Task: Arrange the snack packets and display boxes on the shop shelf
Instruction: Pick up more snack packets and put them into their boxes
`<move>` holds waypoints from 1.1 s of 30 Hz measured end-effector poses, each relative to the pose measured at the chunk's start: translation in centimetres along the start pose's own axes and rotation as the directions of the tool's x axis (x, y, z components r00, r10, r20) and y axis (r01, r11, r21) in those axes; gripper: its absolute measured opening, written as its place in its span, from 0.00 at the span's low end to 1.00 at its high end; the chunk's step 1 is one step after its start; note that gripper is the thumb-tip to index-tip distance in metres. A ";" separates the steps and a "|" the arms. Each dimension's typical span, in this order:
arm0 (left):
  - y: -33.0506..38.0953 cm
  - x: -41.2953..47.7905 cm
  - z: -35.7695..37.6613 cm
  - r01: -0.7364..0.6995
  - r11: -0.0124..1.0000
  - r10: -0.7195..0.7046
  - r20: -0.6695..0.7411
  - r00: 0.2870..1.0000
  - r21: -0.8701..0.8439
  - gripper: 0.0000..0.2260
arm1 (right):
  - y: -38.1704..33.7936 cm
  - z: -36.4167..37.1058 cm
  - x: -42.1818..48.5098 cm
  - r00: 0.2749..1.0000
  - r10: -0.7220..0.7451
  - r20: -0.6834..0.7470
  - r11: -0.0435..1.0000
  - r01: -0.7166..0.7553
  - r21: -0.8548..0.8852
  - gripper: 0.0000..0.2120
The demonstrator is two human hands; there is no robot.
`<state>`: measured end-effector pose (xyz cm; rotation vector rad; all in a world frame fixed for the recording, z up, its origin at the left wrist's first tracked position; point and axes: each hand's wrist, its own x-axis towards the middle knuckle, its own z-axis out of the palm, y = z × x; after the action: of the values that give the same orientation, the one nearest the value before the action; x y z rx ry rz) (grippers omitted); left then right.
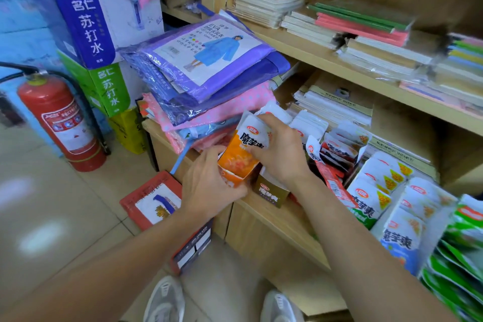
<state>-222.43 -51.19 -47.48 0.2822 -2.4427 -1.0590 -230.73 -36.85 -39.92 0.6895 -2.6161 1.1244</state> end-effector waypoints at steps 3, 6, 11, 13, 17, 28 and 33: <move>-0.8 -1.2 -1.1 0.042 0.999 -0.041 0.012 0.999 -0.025 0.32 | -0.3 -0.7 0.9 0.994 -0.041 -0.097 0.997 0.035 -0.065 0.22; -1.3 -1.8 -1.3 0.048 0.998 -0.047 0.035 0.998 -0.042 0.32 | 0.4 -1.3 1.3 0.987 -0.050 -0.155 0.988 0.026 -0.150 0.21; -1.5 -2.1 -1.0 0.051 0.997 -0.047 0.058 0.997 -0.062 0.35 | 1.2 -0.3 1.6 0.999 -0.044 0.027 0.965 0.050 -0.258 0.28; -1.5 -2.0 -1.0 0.046 0.998 -0.043 0.048 0.998 -0.054 0.36 | 1.3 0.2 1.8 0.992 -0.068 0.110 0.950 0.098 -0.297 0.33; -1.5 -2.0 -1.0 0.020 0.999 -0.018 0.038 0.999 -0.044 0.38 | 1.5 0.9 1.3 0.990 -0.123 0.062 0.942 0.136 -0.305 0.41; -1.7 -0.9 -1.3 -0.210 0.964 0.188 0.141 0.972 0.162 0.43 | 1.7 -0.7 2.1 0.998 0.057 -0.006 0.998 -0.057 0.003 0.38; -1.9 -0.4 -1.5 -0.223 0.959 0.198 0.146 0.969 0.176 0.43 | 0.5 -0.2 1.7 0.983 0.023 0.182 0.996 -0.007 -0.084 0.31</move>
<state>-221.33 -53.31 -48.06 0.0122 -2.6233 -0.7732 -232.49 -36.95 -39.43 0.7908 -2.8066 0.9924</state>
